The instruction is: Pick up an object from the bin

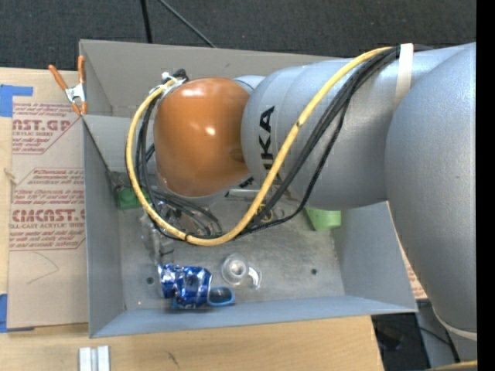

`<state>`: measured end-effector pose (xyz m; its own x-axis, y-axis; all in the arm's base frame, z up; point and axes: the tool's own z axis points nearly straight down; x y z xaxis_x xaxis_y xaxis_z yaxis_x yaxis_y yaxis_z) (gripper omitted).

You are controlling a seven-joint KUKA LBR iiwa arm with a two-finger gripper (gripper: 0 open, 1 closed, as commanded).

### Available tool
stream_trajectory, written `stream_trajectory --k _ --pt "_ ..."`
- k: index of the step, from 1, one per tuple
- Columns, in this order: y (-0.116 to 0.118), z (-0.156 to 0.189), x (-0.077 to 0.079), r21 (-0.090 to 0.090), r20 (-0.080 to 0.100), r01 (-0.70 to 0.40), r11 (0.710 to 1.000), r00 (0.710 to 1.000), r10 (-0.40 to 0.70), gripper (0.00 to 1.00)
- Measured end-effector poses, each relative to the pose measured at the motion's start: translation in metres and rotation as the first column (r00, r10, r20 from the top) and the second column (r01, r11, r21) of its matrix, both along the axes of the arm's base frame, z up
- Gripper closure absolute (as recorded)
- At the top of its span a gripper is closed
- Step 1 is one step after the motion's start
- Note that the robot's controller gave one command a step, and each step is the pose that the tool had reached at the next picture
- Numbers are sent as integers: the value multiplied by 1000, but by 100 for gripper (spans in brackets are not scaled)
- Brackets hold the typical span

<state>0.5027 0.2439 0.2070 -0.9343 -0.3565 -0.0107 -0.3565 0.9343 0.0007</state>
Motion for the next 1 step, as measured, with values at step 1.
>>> stream_trajectory --k 1 --pt "-29 -37 -9 -5 -11 -280 960 960 280 100"
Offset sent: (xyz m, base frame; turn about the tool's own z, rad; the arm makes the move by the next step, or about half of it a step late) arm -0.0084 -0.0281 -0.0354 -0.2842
